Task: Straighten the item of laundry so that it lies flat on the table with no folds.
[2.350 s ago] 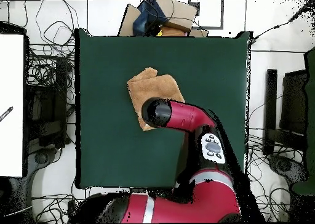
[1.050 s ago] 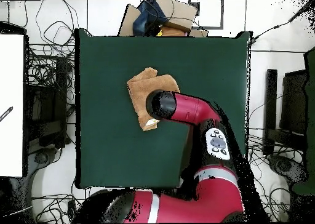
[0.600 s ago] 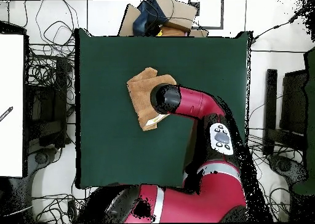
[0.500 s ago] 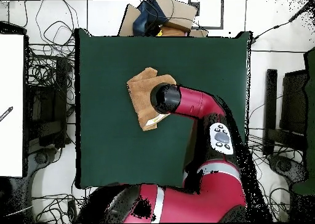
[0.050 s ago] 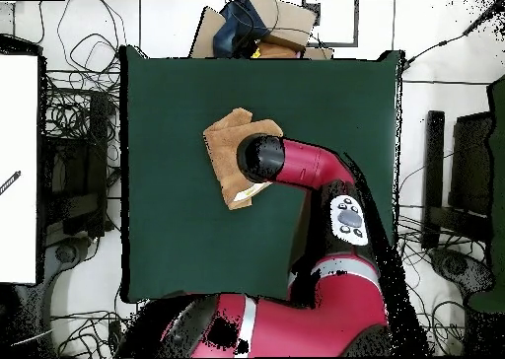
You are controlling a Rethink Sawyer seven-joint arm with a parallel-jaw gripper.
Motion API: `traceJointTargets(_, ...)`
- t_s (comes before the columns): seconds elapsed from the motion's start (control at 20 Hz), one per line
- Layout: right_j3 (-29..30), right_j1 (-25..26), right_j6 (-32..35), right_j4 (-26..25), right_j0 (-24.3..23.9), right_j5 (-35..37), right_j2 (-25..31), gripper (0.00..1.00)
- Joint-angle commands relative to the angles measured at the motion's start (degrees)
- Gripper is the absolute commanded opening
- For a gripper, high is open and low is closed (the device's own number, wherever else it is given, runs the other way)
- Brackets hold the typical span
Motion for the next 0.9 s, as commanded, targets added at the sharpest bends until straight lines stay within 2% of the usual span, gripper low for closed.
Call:
traceJointTargets(0.05,3.7,2.1,7.4,-1.2,1.5,-2.6,3.1,0.0)
traceJointTargets(0.6,0.9,3.0,6.1,-1.6,1.6,-1.3,2.2,0.0)
traceJointTargets(0.9,0.5,5.0,5.8,-1.9,1.0,-3.8,2.9,0.0)
